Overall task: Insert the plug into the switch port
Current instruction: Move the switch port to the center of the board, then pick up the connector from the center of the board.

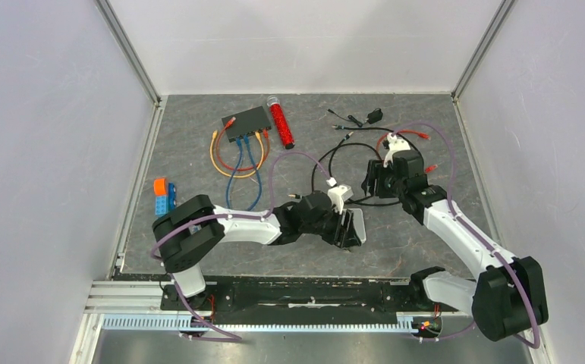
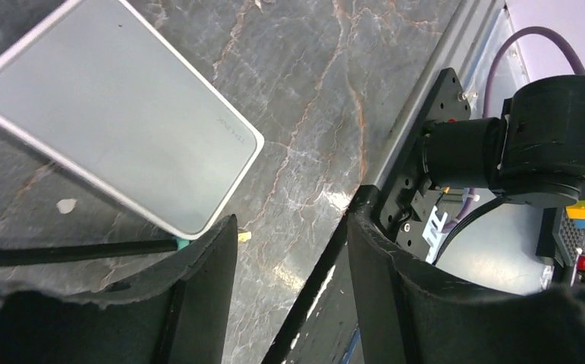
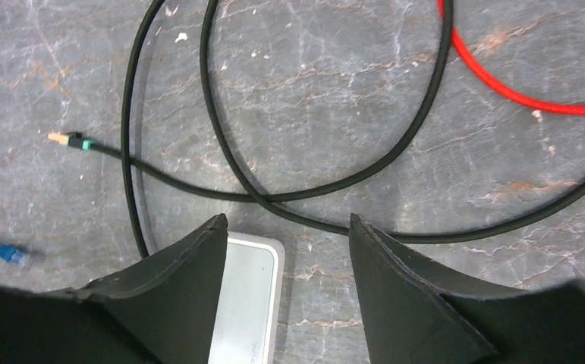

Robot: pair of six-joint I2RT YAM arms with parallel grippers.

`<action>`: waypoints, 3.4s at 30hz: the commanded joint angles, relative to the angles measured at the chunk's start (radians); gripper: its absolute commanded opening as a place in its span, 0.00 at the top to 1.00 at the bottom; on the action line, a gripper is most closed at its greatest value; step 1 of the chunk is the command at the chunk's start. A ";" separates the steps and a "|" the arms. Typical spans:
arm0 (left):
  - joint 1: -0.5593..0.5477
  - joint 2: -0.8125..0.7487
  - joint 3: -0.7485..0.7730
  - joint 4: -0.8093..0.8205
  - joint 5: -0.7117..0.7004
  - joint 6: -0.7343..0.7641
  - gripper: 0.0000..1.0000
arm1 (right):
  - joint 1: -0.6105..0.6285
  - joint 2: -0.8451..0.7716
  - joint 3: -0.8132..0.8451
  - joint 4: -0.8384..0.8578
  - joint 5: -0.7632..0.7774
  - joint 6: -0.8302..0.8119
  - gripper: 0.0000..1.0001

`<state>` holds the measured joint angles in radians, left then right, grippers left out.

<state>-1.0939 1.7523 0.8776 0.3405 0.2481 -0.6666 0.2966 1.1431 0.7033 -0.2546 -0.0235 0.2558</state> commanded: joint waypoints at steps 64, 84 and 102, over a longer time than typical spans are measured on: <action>0.372 -0.882 -0.197 -0.365 0.198 1.005 0.36 | 0.667 -0.227 -0.389 0.149 0.161 0.151 1.00; 0.136 -0.415 -0.044 -0.396 0.192 1.815 0.37 | 0.198 -0.172 -0.199 0.129 -0.622 0.016 1.00; 0.042 -0.271 -0.078 -0.151 0.060 1.933 0.48 | 0.086 -0.118 -0.253 0.285 -0.818 0.172 1.00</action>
<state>-1.0405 1.4685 0.8101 0.0742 0.3378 1.2121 0.3893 1.0206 0.4603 -0.0677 -0.7734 0.3805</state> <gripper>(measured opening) 0.529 0.023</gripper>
